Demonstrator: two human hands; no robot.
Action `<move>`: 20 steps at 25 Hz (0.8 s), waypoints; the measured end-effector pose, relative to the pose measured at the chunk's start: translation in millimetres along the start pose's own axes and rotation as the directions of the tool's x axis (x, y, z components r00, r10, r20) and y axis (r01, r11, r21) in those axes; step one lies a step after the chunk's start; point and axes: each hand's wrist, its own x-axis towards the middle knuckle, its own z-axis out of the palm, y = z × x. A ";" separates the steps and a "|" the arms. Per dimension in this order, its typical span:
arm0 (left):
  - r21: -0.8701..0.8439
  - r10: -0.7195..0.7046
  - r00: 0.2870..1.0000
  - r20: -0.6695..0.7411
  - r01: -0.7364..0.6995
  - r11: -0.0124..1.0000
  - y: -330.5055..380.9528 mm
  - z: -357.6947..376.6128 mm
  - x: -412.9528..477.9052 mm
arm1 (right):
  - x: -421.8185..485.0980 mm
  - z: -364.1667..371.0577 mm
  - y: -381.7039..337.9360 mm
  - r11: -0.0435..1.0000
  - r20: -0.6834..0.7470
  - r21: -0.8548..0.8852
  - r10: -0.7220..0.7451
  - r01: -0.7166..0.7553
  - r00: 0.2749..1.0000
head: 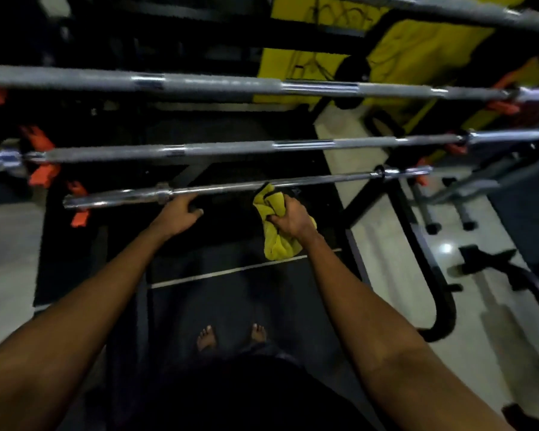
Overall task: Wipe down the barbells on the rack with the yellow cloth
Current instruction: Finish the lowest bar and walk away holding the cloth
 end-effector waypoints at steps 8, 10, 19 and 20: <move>0.121 0.273 0.914 0.300 -0.320 0.940 176.8 127.4 -1.5 | -152.0 -89.4 191.4 0.939 -0.269 0.179 0.334 -0.294 0.903; 0.120 0.336 0.872 0.357 -0.399 0.909 222.0 167.0 -13.4 | -199.6 -110.8 228.8 0.917 -0.328 0.229 0.388 -0.326 0.861; -0.064 0.612 0.494 0.617 -0.743 0.666 461.3 390.0 -121.6 | -455.5 -196.9 396.9 0.654 -0.517 0.566 0.756 -0.502 0.402; -0.085 0.633 0.446 0.633 -0.772 0.630 487.4 412.8 -136.4 | -483.4 -206.9 409.4 0.617 -0.524 0.611 0.785 -0.497 0.331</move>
